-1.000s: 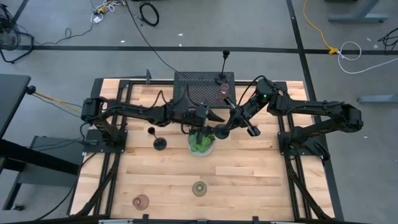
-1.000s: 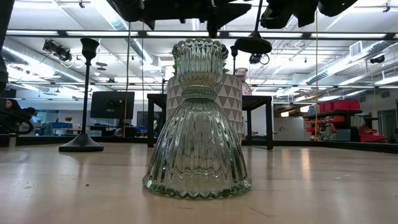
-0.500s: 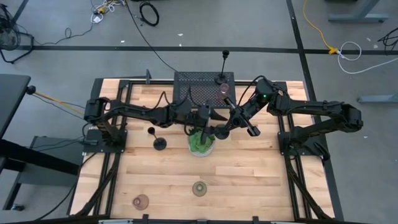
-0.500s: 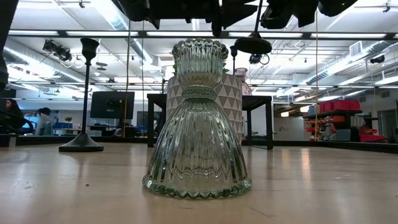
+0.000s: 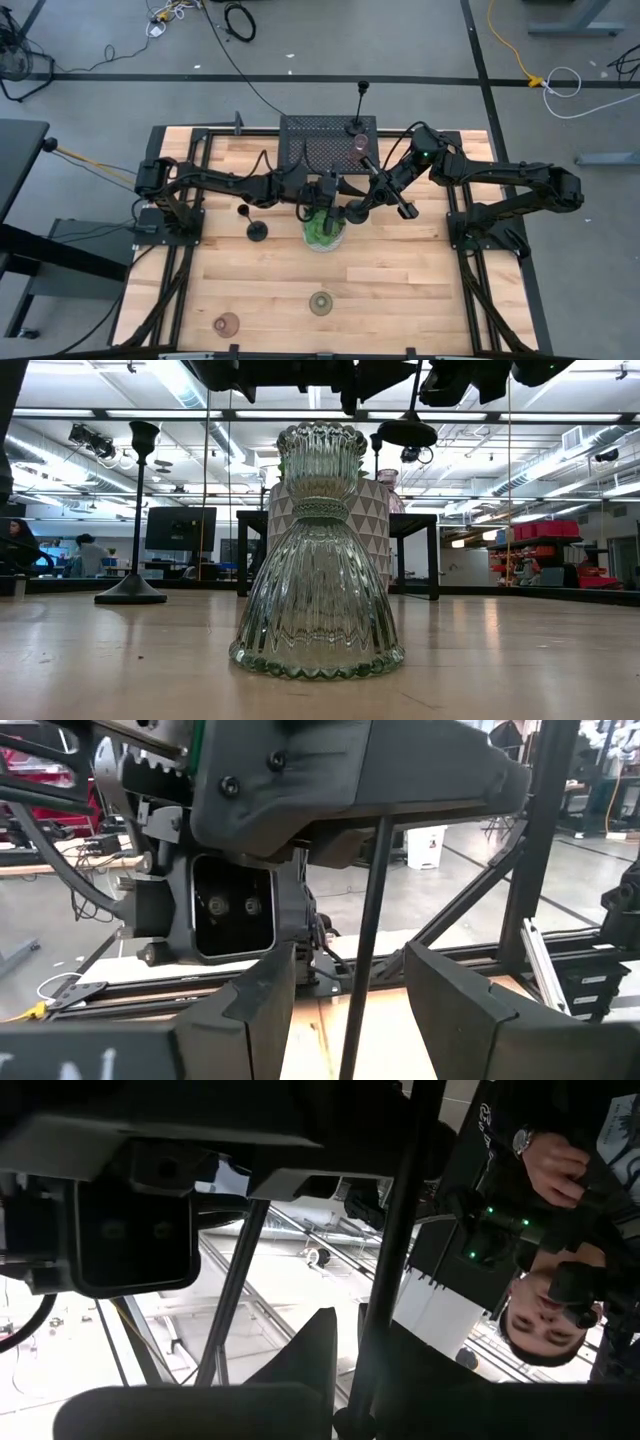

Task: Pick & Place candle stick holders
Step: Put the bottom black candle holder on the shelf

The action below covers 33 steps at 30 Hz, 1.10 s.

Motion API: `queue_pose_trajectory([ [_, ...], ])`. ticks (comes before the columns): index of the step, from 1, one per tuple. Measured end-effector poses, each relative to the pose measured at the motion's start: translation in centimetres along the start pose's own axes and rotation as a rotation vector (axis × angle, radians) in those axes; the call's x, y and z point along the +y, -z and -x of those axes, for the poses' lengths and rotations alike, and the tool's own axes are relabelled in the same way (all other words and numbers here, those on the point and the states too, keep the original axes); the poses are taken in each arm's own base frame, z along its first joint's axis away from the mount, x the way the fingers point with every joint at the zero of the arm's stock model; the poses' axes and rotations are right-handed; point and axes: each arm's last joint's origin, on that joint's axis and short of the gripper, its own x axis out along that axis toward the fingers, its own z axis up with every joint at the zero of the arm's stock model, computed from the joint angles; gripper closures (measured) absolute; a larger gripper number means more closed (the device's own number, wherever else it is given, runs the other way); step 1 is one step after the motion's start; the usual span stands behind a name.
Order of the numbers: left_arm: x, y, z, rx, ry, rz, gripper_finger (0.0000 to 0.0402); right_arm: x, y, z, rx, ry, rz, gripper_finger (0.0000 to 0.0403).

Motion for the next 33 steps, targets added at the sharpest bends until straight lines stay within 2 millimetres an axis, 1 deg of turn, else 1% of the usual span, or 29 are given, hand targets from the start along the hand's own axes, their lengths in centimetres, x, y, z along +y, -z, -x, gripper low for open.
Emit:
queue_pose_trajectory([
  [7,-0.1,-0.3,0.0,-0.026,0.003,-0.004,0.0211,0.0,0.0,0.0,0.0,0.0,0.0,0.036],
  [14,-0.5,0.8,-0.6,-0.022,0.012,-0.008,0.0211,0.0,0.0,0.0,0.0,0.0,0.0,0.036],
  [17,-0.4,0.1,-0.5,-0.082,0.009,-0.016,0.0211,0.0,0.0,0.0,-0.002,0.0,-0.003,0.036],
  [19,-0.4,0.0,-0.5,-0.086,0.01,-0.017,0.0211,0.0,0.0,0.0,-0.003,0.001,-0.005,0.036],
  [24,-0.6,0.4,-0.7,-0.073,0.014,-0.007,0.0211,0.0,0.0,0.0,-0.003,0.001,-0.005,0.036],
  [28,-0.8,1.4,-1.1,-0.047,0.021,-0.003,0.0211,0.0,0.0,0.0,-0.003,0.001,-0.005,0.036],
  [33,-0.8,2.0,-1.4,-0.044,0.015,0.004,0.0211,0.0,0.0,0.0,-0.003,0.001,-0.004,0.036],
])
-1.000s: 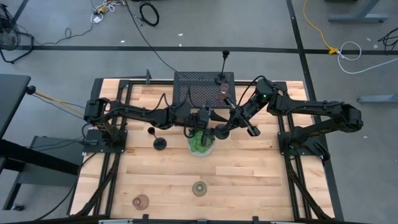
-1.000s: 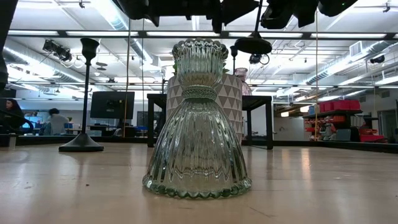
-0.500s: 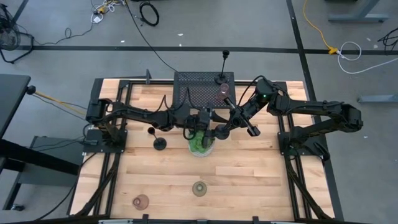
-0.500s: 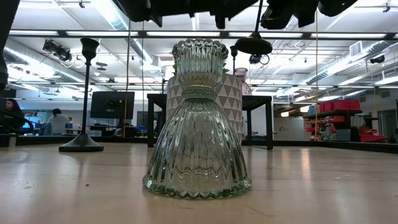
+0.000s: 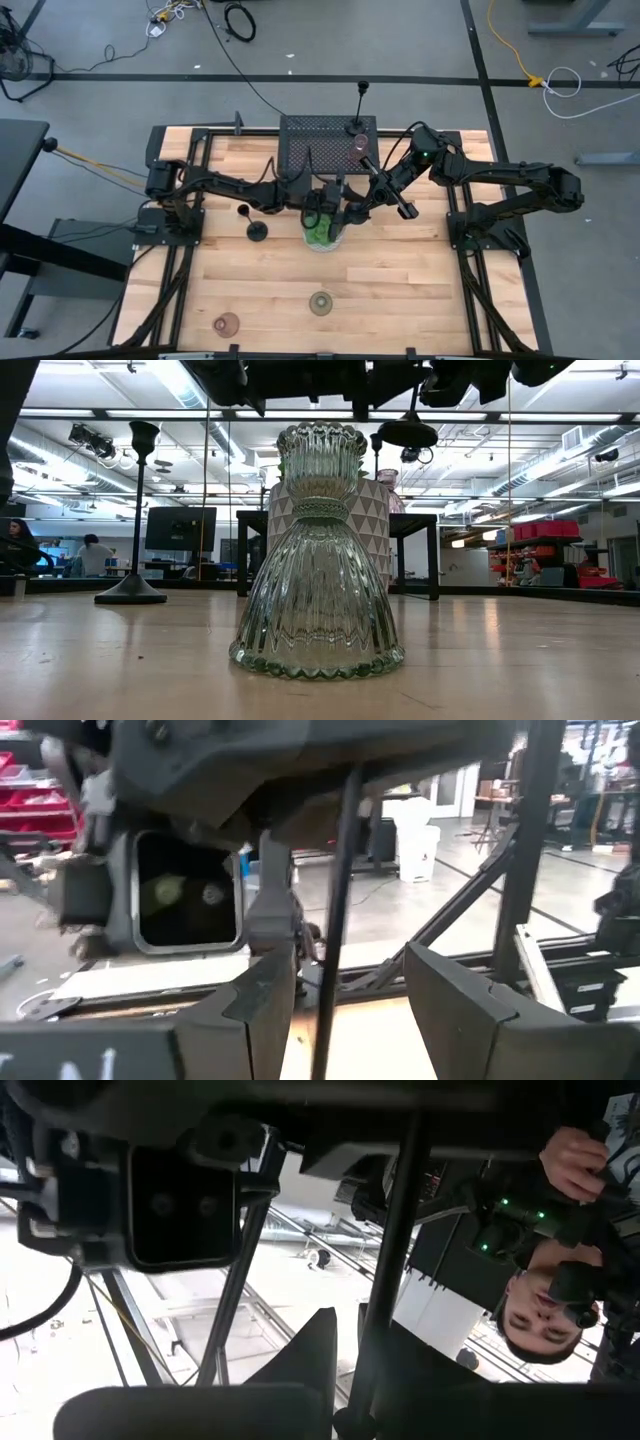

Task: Pick & Place candle stick holders
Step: Put the bottom black candle holder on the shelf

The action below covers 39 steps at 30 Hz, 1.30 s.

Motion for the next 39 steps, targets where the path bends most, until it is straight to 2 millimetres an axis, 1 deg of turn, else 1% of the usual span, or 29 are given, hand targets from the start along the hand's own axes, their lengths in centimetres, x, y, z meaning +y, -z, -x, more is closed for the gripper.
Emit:
queue_pose_trajectory([
  [3,0.04,-0.13,0.01,-0.014,-0.004,-0.001,0.0216,0.0,0.0,0.0,0.0,0.0,0.0,0.036],
  [6,0.05,-0.11,0.01,-0.011,-0.005,-0.001,0.0242,0.0,0.0,0.0,0.0,0.0,0.0,0.036],
  [9,0.03,-0.13,0.0,-0.012,-0.004,-0.001,0.0292,0.0,0.0,0.0,0.0,0.0,0.0,0.036],
  [13,0.05,-0.13,0.01,-0.013,-0.005,-0.006,0.0377,0.0,0.0,0.0,0.0,0.0,0.0,0.036],
  [14,0.03,-0.14,0.01,-0.013,-0.004,-0.006,0.0385,0.0,0.0,0.0,0.0,0.0,-0.001,0.0359],
  [20,-0.03,-0.17,0.0,-0.017,-0.005,-0.009,0.0387,0.0,0.01,0.0,0.0,0.0,0.0,0.036],
  [27,-0.82,-0.2,-0.09,-0.018,0.008,-0.008,0.0387,-0.01,0.01,-0.01,0.001,0.002,0.0,0.0359],
  [39,-0.88,-0.19,-0.11,-0.016,-0.014,-0.025,0.0387,0.0,0.0,0.0,0.001,0.001,0.0,0.036],
])
